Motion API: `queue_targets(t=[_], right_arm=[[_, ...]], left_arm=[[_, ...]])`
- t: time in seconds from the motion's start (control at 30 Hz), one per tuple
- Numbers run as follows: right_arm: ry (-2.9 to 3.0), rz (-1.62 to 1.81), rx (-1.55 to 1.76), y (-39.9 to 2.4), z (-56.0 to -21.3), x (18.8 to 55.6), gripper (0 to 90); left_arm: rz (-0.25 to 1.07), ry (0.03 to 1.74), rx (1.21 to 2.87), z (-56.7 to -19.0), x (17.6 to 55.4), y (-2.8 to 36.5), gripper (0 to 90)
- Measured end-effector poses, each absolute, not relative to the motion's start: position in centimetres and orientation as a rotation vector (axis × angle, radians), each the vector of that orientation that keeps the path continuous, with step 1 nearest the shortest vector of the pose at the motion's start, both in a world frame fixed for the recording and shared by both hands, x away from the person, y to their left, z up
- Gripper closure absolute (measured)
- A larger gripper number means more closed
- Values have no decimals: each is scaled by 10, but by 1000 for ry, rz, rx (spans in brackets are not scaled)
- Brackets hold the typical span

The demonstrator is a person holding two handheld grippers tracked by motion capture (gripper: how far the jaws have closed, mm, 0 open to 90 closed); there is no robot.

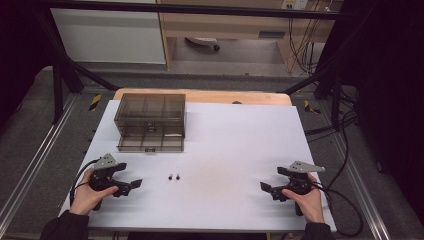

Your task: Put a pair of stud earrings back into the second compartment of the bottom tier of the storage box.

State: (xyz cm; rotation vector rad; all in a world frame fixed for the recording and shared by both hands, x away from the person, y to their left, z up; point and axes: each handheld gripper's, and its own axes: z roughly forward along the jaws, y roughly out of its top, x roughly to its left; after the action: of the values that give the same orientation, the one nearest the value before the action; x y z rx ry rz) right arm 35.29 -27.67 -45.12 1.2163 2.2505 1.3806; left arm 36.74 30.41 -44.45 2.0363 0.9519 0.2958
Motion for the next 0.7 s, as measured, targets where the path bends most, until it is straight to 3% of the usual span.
queue_targets(t=[0.7], right_arm=[[2248, 1376, 1230, -277, -451, 352, 6]], left_arm=[[280, 936, 2053, -434, 366, 275, 63]])
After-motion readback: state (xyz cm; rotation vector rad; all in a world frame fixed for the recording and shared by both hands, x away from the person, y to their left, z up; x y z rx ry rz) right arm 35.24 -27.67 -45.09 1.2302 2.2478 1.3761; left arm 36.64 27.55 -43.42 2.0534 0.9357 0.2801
